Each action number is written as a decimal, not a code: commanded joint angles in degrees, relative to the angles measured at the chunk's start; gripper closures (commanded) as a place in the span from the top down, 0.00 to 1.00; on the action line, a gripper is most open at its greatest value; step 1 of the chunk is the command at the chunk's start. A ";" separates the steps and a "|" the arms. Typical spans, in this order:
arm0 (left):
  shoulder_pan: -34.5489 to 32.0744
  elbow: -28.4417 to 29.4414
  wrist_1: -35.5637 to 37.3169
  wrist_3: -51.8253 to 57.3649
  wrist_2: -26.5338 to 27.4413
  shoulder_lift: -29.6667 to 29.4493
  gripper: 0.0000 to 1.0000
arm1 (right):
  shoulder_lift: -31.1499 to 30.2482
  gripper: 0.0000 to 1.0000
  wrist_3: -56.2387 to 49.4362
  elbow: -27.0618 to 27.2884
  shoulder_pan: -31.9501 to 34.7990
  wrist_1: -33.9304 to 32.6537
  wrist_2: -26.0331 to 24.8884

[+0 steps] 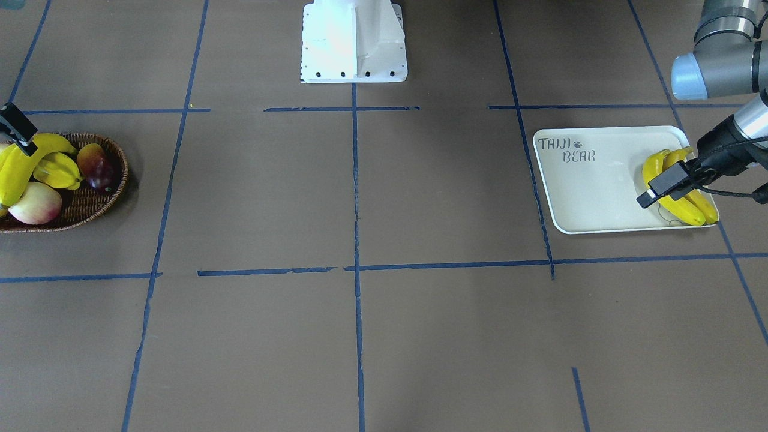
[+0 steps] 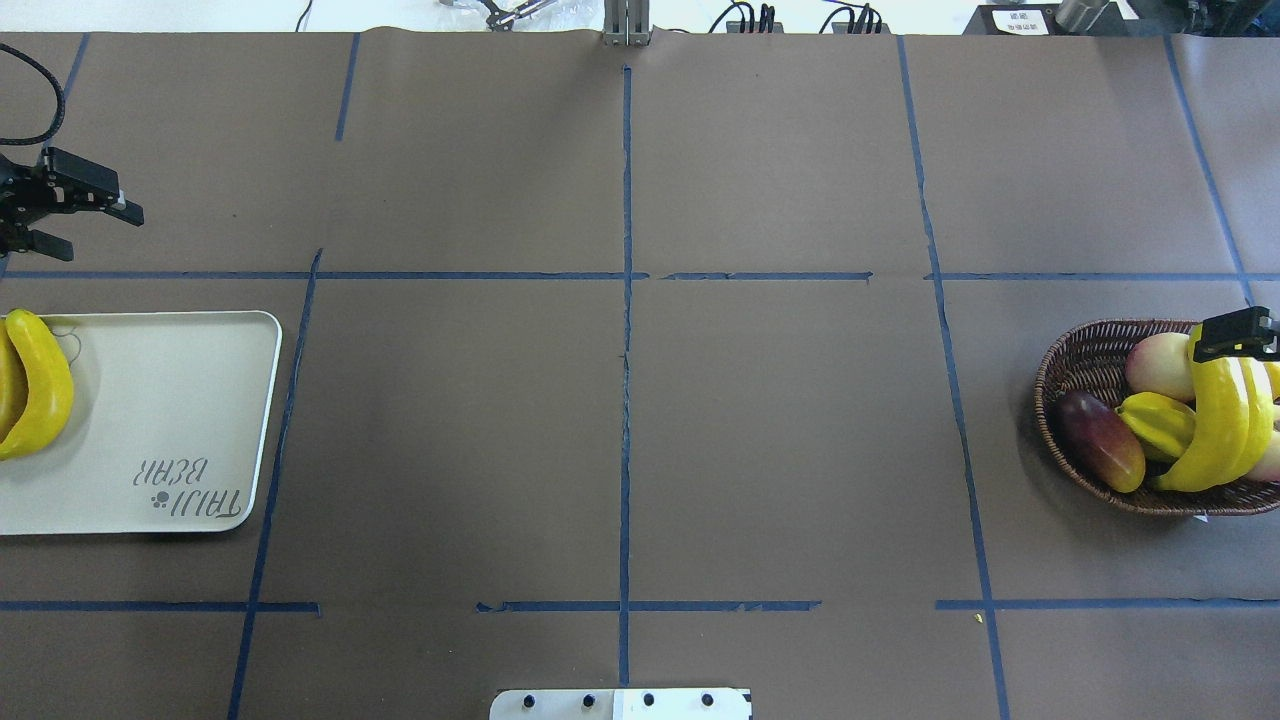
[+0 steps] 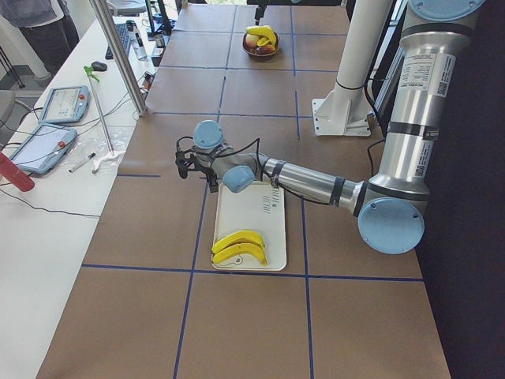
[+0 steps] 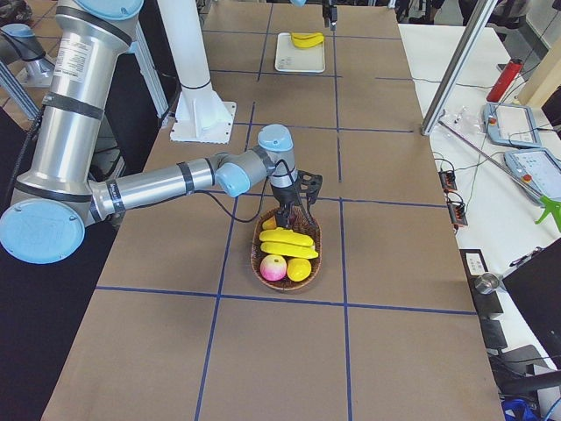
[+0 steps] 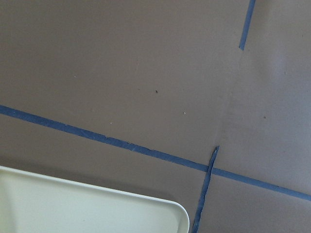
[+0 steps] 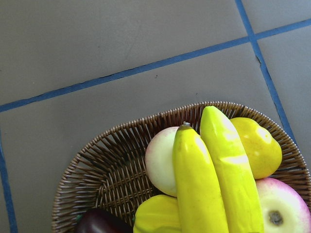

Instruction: Transfer all bananas from basket to plate

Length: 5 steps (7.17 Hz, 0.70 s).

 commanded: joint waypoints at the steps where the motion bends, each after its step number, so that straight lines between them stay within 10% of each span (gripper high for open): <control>1: 0.29 0.04 0.06 0.00 0.00 -0.03 1.00 | -1.27 0.98 5.06 -0.22 -5.34 0.49 -4.29; 5: 0.37 0.12 -0.03 0.00 0.00 -0.03 1.00 | -4.53 0.89 5.44 -0.13 -10.54 -0.03 -8.44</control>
